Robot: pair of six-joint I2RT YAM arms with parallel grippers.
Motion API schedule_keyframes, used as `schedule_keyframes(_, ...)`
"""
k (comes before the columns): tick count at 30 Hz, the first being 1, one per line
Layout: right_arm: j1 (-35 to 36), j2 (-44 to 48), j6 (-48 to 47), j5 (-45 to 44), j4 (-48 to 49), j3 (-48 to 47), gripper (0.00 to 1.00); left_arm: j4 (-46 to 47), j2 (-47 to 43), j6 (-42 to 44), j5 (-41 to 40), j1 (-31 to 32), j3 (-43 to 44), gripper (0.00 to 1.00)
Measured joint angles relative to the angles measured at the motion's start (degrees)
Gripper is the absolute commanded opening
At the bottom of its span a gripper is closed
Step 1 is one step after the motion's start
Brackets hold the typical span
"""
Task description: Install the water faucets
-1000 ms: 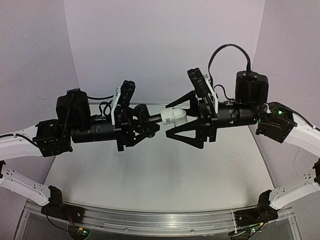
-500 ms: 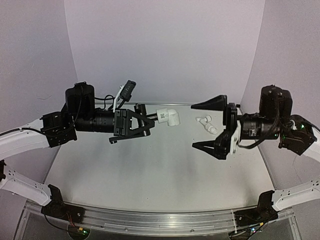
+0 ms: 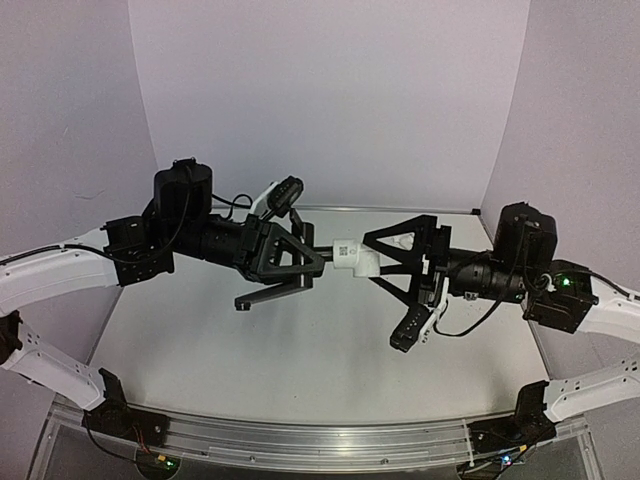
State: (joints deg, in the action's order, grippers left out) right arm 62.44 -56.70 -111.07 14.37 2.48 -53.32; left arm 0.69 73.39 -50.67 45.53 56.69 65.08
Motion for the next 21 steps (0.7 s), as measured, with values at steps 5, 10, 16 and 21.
schedule_keyframes(5,0.66,-1.58,-2.38,0.28,3.69,0.00,0.59,1.38,1.28,-1.92,1.26,0.00,0.19,0.00)
schedule_keyframes(10,1.79,-1.76,-1.80,0.52,3.46,-0.02,0.56,1.39,1.89,-2.27,1.08,0.00,0.19,0.00)
schedule_keyframes(16,3.93,-2.05,7.58,0.15,-0.88,-1.92,0.51,1.19,1.89,-1.23,-0.68,0.00,0.19,0.00)
schedule_keyframes(21,5.09,-5.01,22.39,-2.07,-4.74,-9.39,0.47,1.03,1.89,0.26,-2.07,-0.02,0.19,0.00)
